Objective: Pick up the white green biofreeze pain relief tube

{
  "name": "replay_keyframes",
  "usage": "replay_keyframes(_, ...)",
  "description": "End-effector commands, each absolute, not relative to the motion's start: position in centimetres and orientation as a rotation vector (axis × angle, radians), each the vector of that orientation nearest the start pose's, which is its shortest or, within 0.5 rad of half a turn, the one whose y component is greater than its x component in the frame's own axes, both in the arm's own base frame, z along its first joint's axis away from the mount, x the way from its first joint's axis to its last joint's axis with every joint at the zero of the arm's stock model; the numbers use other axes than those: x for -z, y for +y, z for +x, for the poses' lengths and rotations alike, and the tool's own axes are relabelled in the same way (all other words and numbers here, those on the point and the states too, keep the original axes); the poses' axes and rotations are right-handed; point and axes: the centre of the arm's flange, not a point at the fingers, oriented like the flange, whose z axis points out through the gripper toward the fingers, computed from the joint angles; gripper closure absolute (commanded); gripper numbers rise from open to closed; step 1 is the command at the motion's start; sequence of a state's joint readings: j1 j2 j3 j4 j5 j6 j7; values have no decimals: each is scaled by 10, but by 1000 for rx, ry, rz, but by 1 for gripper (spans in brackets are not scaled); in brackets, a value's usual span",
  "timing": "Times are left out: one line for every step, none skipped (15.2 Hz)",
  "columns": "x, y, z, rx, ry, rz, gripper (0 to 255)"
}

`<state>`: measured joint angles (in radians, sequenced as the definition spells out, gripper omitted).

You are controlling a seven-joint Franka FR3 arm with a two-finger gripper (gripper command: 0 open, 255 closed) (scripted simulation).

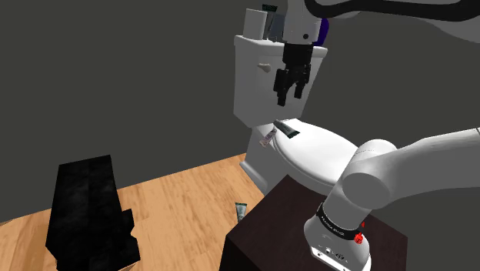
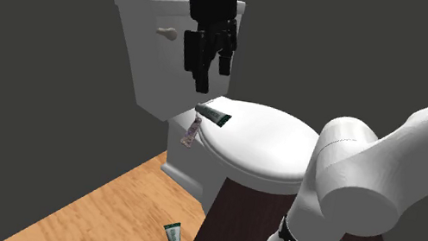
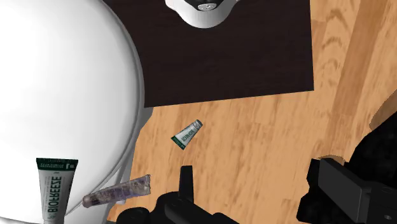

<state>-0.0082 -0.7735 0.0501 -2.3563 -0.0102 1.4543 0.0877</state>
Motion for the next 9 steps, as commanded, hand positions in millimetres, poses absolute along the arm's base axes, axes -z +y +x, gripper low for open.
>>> replay_keyframes(-577, 16, 297, -202, 100, -3186, 0)
replay_keyframes(-569, 6, 299, -190, 112, -3189, 0)
replay_keyframes(-560, -3, 302, -178, 124, -3192, 0)
replay_keyframes(-552, -12, 304, -166, 136, -3194, 0)
replay_keyframes(-544, -21, 307, -154, 148, -3197, 0)
replay_keyframes(-536, -31, 310, -142, 160, -3199, 0)
replay_keyframes(-528, -40, 312, -130, 172, -3201, 0)
replay_keyframes(-520, -49, 315, -117, 184, -3203, 0)
replay_keyframes(-512, -59, 317, -105, 196, -3206, 0)
